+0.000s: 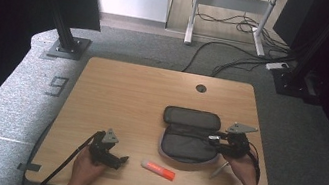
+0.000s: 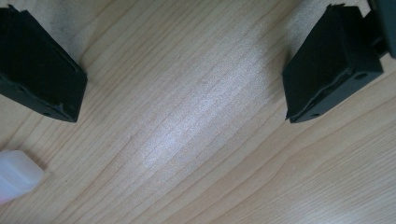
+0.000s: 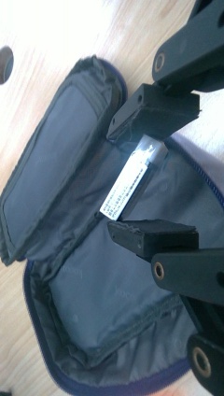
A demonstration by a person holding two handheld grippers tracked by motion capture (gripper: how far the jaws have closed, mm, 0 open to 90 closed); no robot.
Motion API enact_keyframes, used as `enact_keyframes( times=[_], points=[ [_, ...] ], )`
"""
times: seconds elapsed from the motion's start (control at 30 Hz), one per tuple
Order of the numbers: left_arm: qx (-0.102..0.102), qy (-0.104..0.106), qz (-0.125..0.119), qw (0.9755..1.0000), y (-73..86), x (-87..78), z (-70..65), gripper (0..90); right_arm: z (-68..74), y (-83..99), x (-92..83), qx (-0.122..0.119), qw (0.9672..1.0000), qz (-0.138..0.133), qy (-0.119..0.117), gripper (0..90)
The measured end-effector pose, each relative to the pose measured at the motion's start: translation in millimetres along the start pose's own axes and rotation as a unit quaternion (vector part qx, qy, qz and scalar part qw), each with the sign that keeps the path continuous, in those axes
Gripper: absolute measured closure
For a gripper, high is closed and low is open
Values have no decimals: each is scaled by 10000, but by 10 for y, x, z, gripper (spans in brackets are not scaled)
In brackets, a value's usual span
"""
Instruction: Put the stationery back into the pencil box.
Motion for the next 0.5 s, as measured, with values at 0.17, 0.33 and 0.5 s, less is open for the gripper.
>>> enact_keyframes(
  times=[0.17,0.33,0.5],
  points=[
    [1,1,0,10000,0,0,0,0,74,17,22,-70,9999,24,-88,488],
    [-1,0,-1,10000,0,0,0,0,128,61,38,-89,9999,61,-120,488],
    [-1,0,-1,10000,0,0,0,0,145,118,59,-81,9997,126,-169,488]
  ],
)
Point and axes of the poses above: each handheld gripper's, and its own axes: x roughly forward along the jaws, y roughly out of its underside, z roughly to its left, the point moved 3 cm from there along x, roughly forward along the jaws, and after that the axes turned 1 degree about z, right-handed, at the moved point
